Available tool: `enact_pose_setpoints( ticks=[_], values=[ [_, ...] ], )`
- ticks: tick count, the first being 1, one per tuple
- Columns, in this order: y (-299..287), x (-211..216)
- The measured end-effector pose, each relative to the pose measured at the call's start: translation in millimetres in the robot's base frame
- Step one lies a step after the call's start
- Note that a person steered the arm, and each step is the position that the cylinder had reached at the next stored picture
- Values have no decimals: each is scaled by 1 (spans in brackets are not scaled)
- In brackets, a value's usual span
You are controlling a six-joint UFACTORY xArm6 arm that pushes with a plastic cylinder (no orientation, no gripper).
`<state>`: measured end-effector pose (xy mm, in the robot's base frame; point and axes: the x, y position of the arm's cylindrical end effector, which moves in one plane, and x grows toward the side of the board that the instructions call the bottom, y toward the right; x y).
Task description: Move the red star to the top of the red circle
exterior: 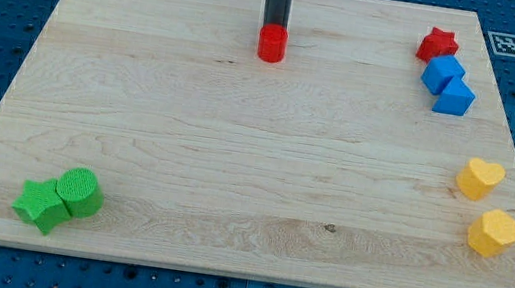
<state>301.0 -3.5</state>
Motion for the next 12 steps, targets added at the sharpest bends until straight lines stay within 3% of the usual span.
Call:
enact_pose_setpoints(
  ticks=[2, 3, 4, 7, 8, 9, 10, 12],
  values=[
    [0, 71],
    [0, 63],
    [19, 17],
    [164, -91],
    [232, -95],
    [282, -60],
    [290, -25],
    [272, -19]
  ],
)
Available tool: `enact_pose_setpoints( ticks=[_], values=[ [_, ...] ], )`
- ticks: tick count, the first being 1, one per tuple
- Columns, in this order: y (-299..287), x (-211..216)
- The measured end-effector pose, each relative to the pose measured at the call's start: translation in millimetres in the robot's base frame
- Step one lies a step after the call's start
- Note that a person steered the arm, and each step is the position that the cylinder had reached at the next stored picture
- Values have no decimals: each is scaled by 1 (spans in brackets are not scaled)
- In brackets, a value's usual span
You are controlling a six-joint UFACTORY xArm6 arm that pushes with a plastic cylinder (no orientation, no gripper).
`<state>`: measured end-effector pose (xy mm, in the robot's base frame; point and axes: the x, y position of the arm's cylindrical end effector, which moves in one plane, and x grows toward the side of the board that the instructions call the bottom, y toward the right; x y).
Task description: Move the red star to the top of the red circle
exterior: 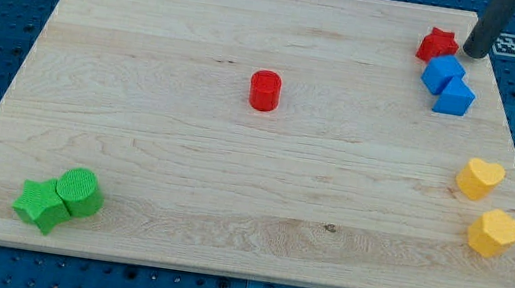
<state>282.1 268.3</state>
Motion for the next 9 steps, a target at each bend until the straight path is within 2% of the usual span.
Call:
enact_pose_setpoints(
  ticks=[4, 6, 9],
  values=[
    [-67, 1],
    [-124, 6],
    [-217, 74]
  ],
)
